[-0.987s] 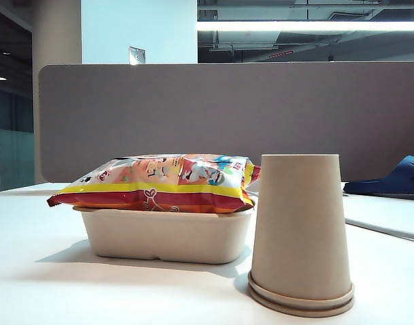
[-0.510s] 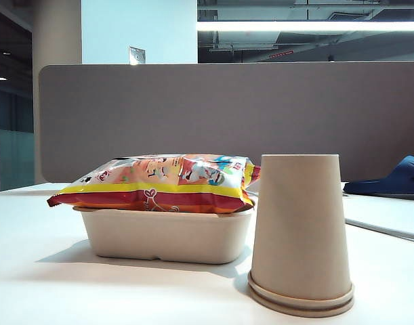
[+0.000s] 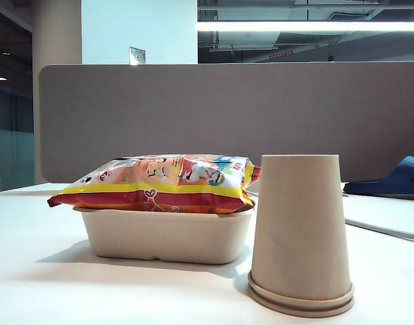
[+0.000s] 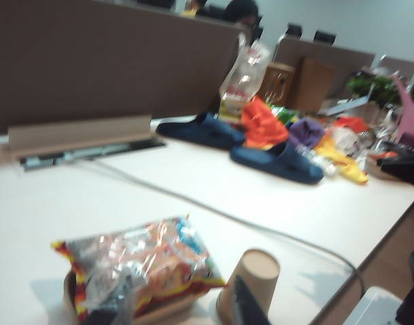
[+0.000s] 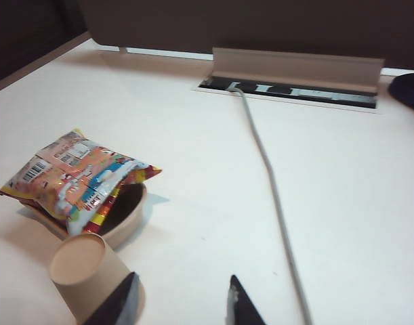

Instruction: Pick up a bag of chips and put them in the box.

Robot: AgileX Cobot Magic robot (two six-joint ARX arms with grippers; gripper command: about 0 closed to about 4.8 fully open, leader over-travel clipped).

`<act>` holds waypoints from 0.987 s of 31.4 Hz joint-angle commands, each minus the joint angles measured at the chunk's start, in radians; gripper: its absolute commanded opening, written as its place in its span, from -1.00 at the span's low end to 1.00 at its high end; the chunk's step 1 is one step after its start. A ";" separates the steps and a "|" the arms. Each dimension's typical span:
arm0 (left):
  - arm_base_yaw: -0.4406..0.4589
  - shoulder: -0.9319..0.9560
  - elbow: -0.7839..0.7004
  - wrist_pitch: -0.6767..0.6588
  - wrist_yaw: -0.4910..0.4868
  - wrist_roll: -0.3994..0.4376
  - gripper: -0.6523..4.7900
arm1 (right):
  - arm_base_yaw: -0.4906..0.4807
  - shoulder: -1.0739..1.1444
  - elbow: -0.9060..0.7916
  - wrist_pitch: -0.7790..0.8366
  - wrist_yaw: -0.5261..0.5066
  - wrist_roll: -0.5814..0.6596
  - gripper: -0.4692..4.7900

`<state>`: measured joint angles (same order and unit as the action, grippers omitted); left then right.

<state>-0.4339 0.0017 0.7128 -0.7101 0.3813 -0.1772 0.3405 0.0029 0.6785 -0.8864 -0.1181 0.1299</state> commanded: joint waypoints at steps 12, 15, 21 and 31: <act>0.000 0.002 -0.316 0.348 -0.020 -0.140 -0.09 | 0.000 0.002 -0.178 0.393 -0.085 0.142 -0.19; 0.000 0.002 -0.365 0.364 -0.067 -0.153 -0.09 | 0.000 0.002 -0.224 0.438 -0.083 0.168 -0.19; 0.000 0.001 -0.447 0.431 -0.203 -0.148 -0.09 | 0.002 0.002 -0.390 0.637 -0.062 0.169 -0.19; -0.001 0.001 -0.555 0.563 -0.224 0.074 -0.35 | 0.003 0.001 -0.571 0.774 0.040 0.135 -0.50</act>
<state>-0.4339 0.0021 0.1677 -0.1711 0.1566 -0.1249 0.3420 0.0044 0.1055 -0.1459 -0.0879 0.2855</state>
